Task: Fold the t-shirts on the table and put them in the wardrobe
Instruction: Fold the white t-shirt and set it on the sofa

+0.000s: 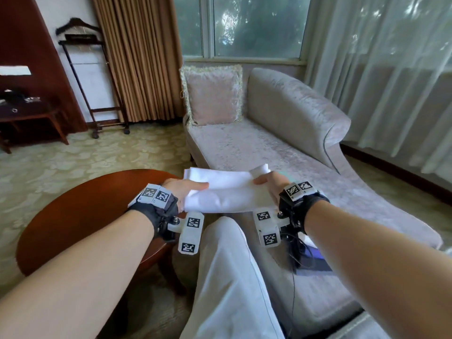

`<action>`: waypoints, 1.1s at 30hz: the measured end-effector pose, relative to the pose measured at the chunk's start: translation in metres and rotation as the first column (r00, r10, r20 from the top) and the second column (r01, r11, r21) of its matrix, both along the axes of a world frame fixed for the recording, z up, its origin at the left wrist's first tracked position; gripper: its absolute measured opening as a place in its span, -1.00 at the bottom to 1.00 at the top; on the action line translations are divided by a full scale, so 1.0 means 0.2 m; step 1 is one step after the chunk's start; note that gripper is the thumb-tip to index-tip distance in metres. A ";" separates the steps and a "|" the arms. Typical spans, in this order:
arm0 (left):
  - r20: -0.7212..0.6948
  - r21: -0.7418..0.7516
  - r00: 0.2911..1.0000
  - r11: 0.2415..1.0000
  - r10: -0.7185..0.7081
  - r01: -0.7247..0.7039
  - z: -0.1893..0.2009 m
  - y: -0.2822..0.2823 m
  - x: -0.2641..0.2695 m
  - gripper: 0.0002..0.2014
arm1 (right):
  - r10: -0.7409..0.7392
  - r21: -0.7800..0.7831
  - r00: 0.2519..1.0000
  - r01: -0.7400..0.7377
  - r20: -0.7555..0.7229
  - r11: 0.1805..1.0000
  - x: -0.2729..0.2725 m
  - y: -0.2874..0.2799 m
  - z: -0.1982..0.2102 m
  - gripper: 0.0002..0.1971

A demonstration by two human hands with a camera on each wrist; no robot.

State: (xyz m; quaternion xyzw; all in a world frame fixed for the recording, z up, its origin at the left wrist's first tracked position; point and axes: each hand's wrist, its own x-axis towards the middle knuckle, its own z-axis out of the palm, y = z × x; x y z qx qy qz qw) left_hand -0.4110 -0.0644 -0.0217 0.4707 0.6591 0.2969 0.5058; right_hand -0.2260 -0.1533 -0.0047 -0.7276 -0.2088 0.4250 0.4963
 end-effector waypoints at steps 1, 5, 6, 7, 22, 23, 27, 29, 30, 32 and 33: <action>0.094 0.001 0.991 0.996 -0.093 0.093 0.02 0.00 0.02 -0.36 | -0.014 0.003 1.000 0.014 0.002 1.000 0.05 -0.03 0.01 -0.91; 0.220 0.081 0.962 0.985 -0.164 0.150 0.12 0.00 0.12 -0.59 | -0.050 0.029 0.999 0.050 -0.007 0.998 0.20 -0.11 0.06 -0.84; 0.252 0.088 0.954 0.985 -0.164 0.147 0.14 0.01 0.16 -0.58 | -0.061 0.027 0.998 0.061 0.001 0.998 0.23 -0.12 0.07 -0.83; 0.283 0.097 0.944 0.984 -0.169 0.147 0.16 0.02 0.20 -0.57 | -0.077 0.021 0.997 0.077 0.017 0.997 0.26 -0.13 0.09 -0.85; 0.331 -0.143 0.940 0.980 -0.085 0.139 -0.07 0.88 0.40 -0.40 | -0.267 -0.159 0.963 0.270 0.041 0.950 0.34 0.57 -0.07 -0.58; 0.322 -0.160 0.943 0.977 -0.083 0.140 -0.10 0.94 0.42 -0.41 | -0.283 -0.182 0.957 0.290 0.067 0.939 0.34 0.62 -0.08 -0.57; 0.277 -0.200 0.957 0.969 -0.086 0.145 -0.12 1.08 0.42 -0.51 | -0.285 -0.283 0.950 0.309 0.125 0.908 0.36 0.77 -0.07 -0.71; 0.273 -0.225 0.958 0.961 -0.093 0.158 -0.07 1.12 0.44 -0.56 | -0.272 -0.323 0.953 0.301 0.132 0.897 0.37 0.81 -0.01 -0.77; 0.269 -0.250 0.958 0.953 -0.101 0.170 -0.04 1.13 0.45 -0.55 | -0.272 -0.347 0.952 0.304 0.137 0.888 0.38 0.82 0.02 -0.78; 0.243 -0.308 0.963 0.933 -0.113 0.187 0.04 1.15 0.51 -0.56 | -0.288 -0.399 0.951 0.309 0.114 0.863 0.43 0.80 0.08 -0.78; 0.230 -0.332 0.965 0.922 -0.125 0.199 0.09 1.15 0.55 -0.58 | -0.309 -0.417 0.947 0.318 0.090 0.852 0.46 0.78 0.11 -0.80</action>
